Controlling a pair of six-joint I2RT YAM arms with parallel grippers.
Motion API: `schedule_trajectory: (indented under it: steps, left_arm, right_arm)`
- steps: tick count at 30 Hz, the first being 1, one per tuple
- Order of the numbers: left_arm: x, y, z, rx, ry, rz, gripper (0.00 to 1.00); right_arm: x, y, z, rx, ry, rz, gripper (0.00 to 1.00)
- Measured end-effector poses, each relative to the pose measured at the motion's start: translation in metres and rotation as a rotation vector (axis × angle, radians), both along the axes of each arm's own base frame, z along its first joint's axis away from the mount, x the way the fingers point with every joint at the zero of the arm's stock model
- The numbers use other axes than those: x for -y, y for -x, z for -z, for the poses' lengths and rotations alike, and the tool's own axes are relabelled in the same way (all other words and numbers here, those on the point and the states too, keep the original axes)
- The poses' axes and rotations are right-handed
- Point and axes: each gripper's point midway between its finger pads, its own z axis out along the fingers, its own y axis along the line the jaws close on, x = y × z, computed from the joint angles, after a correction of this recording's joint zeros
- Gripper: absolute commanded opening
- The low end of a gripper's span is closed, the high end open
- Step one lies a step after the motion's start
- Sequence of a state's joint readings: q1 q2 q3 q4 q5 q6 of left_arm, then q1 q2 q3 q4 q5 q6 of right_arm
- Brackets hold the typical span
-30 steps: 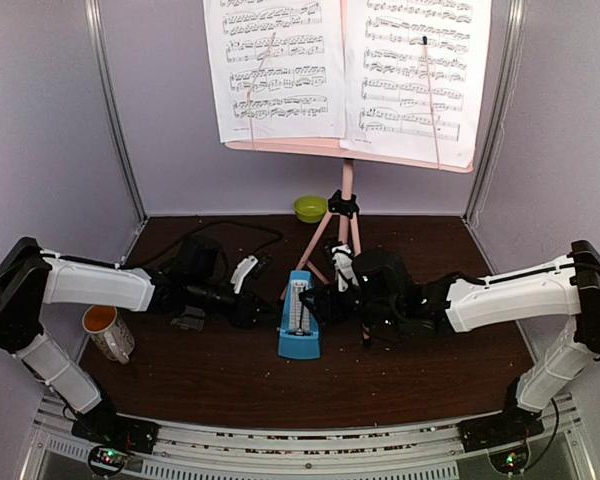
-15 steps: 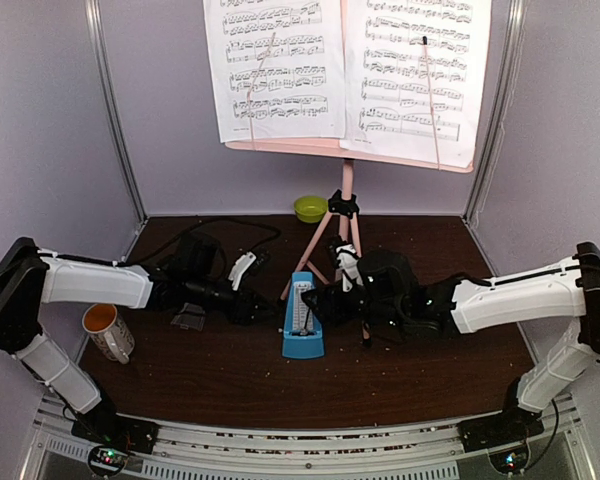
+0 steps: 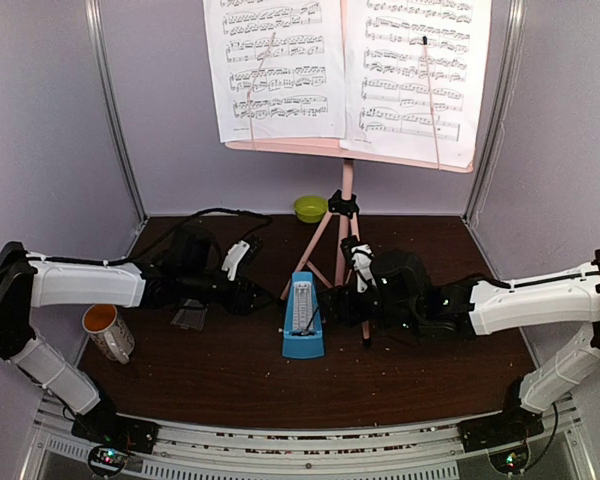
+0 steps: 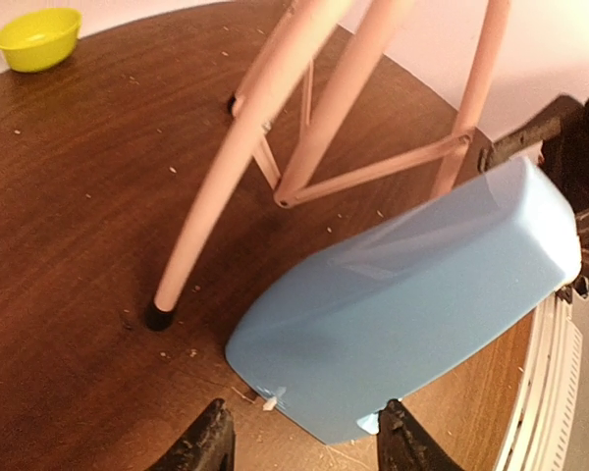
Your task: Set up the instrument practice props
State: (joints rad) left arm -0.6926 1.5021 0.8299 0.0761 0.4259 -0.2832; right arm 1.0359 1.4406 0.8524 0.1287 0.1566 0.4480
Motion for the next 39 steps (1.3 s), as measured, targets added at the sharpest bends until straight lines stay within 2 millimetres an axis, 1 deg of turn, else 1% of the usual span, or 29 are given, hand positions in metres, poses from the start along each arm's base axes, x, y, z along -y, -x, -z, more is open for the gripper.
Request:
schedule_trajectory:
  steps: [4, 10, 13, 15, 17, 18, 21, 24, 27, 29, 30, 31, 32, 36, 39]
  left_arm:
    - [-0.006, -0.006, -0.008, 0.033, -0.009, -0.044, 0.52]
    - [-0.015, -0.01, -0.008, 0.043, -0.043, -0.092, 0.53]
    - [-0.018, -0.013, -0.007, 0.048, -0.055, -0.115, 0.53]
    - [-0.02, -0.014, -0.007, 0.048, -0.058, -0.128, 0.54]
    - [-0.025, -0.019, -0.008, 0.043, -0.055, -0.155, 0.54]
    - [-0.029, -0.021, -0.009, 0.038, -0.052, -0.171, 0.55]
    - [-0.046, -0.035, -0.013, 0.025, -0.037, -0.237, 0.55]
    - [-0.075, -0.053, -0.019, 0.009, -0.027, -0.326, 0.56]
    - [-0.103, -0.072, -0.025, -0.016, -0.019, -0.406, 0.57]
    - [-0.124, -0.088, -0.037, -0.021, -0.003, -0.465, 0.58]
    - [-0.135, -0.098, -0.048, -0.01, 0.011, -0.493, 0.58]
    - [-0.14, -0.103, -0.055, -0.004, 0.019, -0.505, 0.58]
    - [-0.148, -0.113, -0.069, 0.008, 0.036, -0.523, 0.58]
    - [-0.162, -0.144, -0.118, 0.069, 0.091, -0.534, 0.61]
    - [-0.167, -0.162, -0.149, 0.126, 0.115, -0.524, 0.68]
  right_arm:
    - [0.019, 0.003, 0.009, -0.008, 0.043, 0.041, 0.66]
    - [0.046, 0.006, 0.024, -0.024, 0.107, 0.109, 0.66]
    - [0.059, 0.01, 0.031, -0.036, 0.133, 0.135, 0.69]
    - [0.067, 0.013, 0.033, -0.043, 0.135, 0.146, 0.71]
    - [0.074, 0.016, 0.028, -0.04, 0.13, 0.155, 0.75]
    - [0.078, 0.017, 0.021, -0.033, 0.119, 0.161, 0.79]
    - [0.088, 0.019, -0.003, -0.004, 0.068, 0.175, 0.83]
    - [0.104, 0.019, -0.029, 0.026, 0.008, 0.203, 0.86]
    - [0.127, 0.011, -0.046, 0.046, -0.031, 0.258, 0.89]
    - [0.144, 0.005, -0.052, 0.051, -0.037, 0.301, 0.91]
    - [0.15, 0.002, -0.055, 0.051, -0.035, 0.32, 0.91]
    - [0.157, -0.002, -0.057, 0.053, -0.032, 0.339, 0.92]
    - [0.163, -0.005, -0.06, 0.054, -0.029, 0.357, 0.92]
    - [0.186, -0.02, -0.074, 0.054, -0.035, 0.429, 0.96]
    - [0.207, -0.03, -0.083, 0.06, -0.041, 0.487, 0.99]
